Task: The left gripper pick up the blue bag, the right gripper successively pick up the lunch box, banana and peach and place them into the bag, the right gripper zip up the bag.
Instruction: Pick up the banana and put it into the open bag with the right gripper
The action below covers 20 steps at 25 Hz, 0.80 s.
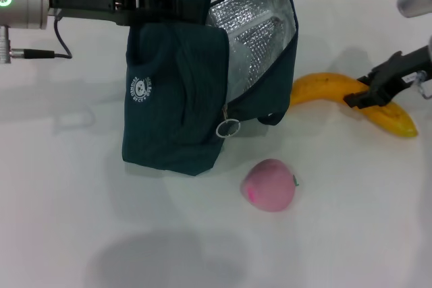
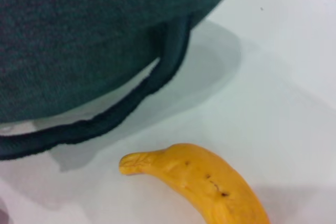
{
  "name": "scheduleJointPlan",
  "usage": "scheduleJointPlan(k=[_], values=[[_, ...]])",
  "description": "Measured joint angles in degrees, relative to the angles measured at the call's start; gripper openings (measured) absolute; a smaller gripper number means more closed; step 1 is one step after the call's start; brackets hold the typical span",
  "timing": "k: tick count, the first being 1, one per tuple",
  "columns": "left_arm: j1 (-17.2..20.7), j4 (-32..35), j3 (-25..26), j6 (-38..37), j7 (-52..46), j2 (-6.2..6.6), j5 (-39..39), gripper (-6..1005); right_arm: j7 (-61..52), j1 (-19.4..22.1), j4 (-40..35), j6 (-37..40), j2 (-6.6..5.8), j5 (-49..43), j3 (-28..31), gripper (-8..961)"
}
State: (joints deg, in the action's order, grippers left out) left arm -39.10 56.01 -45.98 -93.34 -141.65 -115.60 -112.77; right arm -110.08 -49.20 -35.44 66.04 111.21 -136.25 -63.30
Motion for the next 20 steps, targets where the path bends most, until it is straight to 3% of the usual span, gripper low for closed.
scheduleJointPlan(k=[9, 14, 20], values=[[1.0, 0.0, 0.1, 0.0, 0.0, 0.11, 0.7, 31, -0.9, 5.6, -6.0, 2.2, -0.06, 0.5, 1.4, 419], [1.0, -0.3, 0.1, 0.0, 0.0, 0.12, 0.8, 31, -0.4, 8.0, -10.4, 3.0, 0.47, 3.0, 7.8, 419], [1.0, -1.8, 0.0, 0.0, 0.1, 0.15, 0.8, 32, -0.3, 9.0, -16.7, 7.0, 0.16, 10.9, 11.9, 420]])
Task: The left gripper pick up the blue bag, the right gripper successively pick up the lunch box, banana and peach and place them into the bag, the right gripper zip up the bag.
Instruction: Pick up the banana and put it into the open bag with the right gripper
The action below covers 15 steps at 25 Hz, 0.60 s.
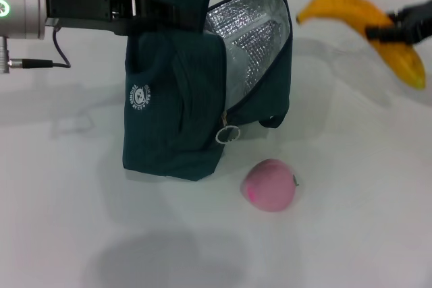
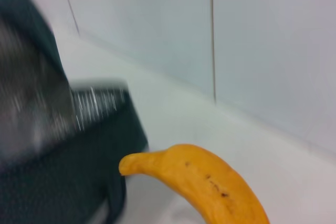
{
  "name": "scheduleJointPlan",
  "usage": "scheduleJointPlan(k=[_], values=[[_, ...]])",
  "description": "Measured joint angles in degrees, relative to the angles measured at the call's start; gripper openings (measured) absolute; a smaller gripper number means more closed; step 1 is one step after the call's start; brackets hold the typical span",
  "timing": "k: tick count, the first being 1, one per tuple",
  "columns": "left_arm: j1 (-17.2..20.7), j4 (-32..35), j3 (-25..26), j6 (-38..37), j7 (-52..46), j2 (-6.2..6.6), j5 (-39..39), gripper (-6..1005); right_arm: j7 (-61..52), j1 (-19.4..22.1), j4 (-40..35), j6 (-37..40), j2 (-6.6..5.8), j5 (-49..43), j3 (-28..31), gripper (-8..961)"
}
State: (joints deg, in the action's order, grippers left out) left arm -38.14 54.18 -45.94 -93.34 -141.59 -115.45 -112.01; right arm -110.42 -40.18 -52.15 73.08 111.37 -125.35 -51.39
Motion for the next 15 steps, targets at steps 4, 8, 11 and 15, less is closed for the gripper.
scheduleJointPlan(k=[4, 8, 11, 15], values=[[0.0, -0.3, -0.2, 0.0, 0.0, 0.05, 0.0, 32, 1.5, 1.6, -5.6, 2.5, 0.22, 11.4, 1.5, 420], [0.0, -0.3, -0.3, 0.0, 0.1, 0.05, -0.1, 32, 5.4, 2.0, -6.7, 4.4, 0.59, 24.6, 1.5, 421], [-0.2, -0.3, -0.3, 0.0, 0.1, 0.04, -0.1, 32, 11.0, 2.0, -5.2, 5.4, 1.63, 34.3, 1.2, 421], [-0.2, -0.3, -0.5, 0.0, 0.1, -0.02, -0.1, 32, 19.9, 1.5, -2.0, 6.2, 4.09, 40.6, 0.1, 421]])
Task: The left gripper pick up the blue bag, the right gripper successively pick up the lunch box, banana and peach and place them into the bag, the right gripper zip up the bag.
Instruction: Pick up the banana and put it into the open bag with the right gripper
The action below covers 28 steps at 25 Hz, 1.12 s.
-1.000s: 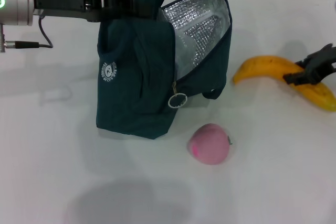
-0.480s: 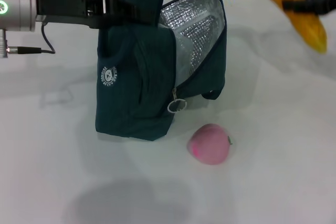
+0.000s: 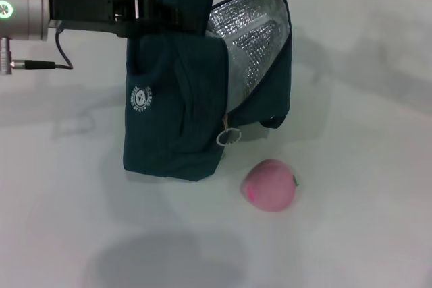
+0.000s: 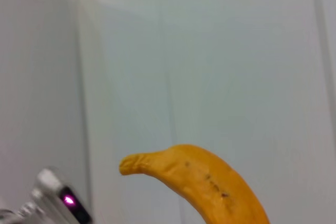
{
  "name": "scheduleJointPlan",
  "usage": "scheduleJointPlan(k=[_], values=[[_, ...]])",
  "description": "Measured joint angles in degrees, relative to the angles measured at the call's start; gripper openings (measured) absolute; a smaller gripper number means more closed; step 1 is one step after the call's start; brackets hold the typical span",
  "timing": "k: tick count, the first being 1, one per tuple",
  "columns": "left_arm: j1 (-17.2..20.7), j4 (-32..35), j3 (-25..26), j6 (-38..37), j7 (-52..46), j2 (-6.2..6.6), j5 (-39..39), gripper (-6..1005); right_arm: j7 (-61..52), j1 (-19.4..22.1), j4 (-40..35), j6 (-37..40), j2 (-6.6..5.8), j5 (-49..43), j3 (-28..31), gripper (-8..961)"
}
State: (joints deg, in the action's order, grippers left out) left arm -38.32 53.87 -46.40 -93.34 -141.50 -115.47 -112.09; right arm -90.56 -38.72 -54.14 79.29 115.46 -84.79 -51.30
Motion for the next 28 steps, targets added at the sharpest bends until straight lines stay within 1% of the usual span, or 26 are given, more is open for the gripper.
scheduleJointPlan(k=[1, 5, 6, 12, 14, 16, 18, 23, 25, 28], values=[[0.1, 0.0, 0.0, 0.0, 0.0, 0.0, 0.0, 32, 2.3, -0.1, 1.7, 0.3, 0.34, 1.7, -1.0, 421], [0.5, 0.0, 0.0, 0.0, 0.1, -0.06, 0.1, 32, 12.6, -1.6, 11.7, 1.6, 0.16, 12.4, -6.0, 422], [0.7, 0.0, 0.1, 0.0, 0.4, -0.26, 0.1, 32, 15.0, -2.1, 14.2, 2.0, 0.17, 14.5, -6.8, 422], [0.8, -0.6, 0.0, 0.0, 0.8, -0.55, 0.0, 32, 25.3, -4.9, 27.4, 5.8, 0.65, 20.6, -8.4, 423], [0.8, -1.7, 0.0, 0.0, 1.3, -0.55, -0.1, 32, 28.7, -5.2, 32.1, 6.4, 0.76, 24.1, -9.8, 423], [0.6, -2.9, 0.1, 0.1, 2.0, -0.54, 0.0, 32, 32.2, -5.3, 35.0, 7.0, 0.76, 27.5, -12.2, 423], [0.3, -4.0, 0.2, 0.2, 2.8, -0.43, 0.0, 32, 34.9, -5.3, 36.5, 7.2, 0.76, 30.2, -15.4, 423], [0.2, -4.4, 0.3, 0.4, 3.2, -0.31, 0.0, 32, 40.4, -5.5, 37.4, 4.6, 0.75, 39.7, -28.3, 424], [0.2, -4.4, 0.2, 0.4, 3.2, -0.27, 0.0, 32, 42.6, -5.4, 37.3, 2.2, 0.74, 45.7, -34.3, 424], [0.2, -4.4, 0.2, 0.4, 3.2, -0.21, 0.1, 32, 43.7, -5.5, 37.0, -0.4, 0.73, 49.2, -39.3, 424]])
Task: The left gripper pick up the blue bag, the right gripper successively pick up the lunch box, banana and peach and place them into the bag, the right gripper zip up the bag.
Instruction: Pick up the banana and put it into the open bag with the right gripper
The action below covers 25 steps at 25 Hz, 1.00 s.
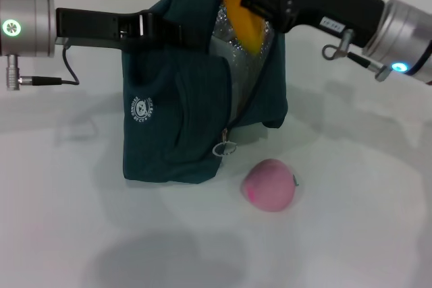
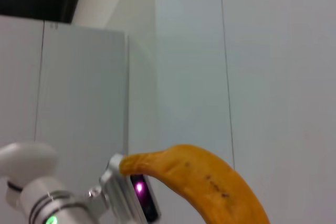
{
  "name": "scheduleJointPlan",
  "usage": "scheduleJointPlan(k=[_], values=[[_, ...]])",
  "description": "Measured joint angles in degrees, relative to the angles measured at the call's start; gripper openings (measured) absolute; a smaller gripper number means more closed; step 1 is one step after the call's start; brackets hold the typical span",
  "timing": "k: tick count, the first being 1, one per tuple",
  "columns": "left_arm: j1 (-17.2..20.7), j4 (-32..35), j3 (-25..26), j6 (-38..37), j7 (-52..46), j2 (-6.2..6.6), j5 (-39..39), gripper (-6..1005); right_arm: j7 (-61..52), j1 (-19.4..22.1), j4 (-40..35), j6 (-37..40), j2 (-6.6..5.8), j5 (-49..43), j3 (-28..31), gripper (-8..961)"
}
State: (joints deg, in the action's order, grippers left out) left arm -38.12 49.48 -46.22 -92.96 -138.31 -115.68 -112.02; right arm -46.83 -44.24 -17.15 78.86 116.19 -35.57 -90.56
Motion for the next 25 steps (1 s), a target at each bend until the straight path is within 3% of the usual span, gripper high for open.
scheduleJointPlan(k=[25], values=[[0.4, 0.0, 0.3, 0.2, 0.0, 0.1, 0.1, 31, -0.2, 2.2, -0.9, -7.2, 0.0, 7.3, -11.7, 427]])
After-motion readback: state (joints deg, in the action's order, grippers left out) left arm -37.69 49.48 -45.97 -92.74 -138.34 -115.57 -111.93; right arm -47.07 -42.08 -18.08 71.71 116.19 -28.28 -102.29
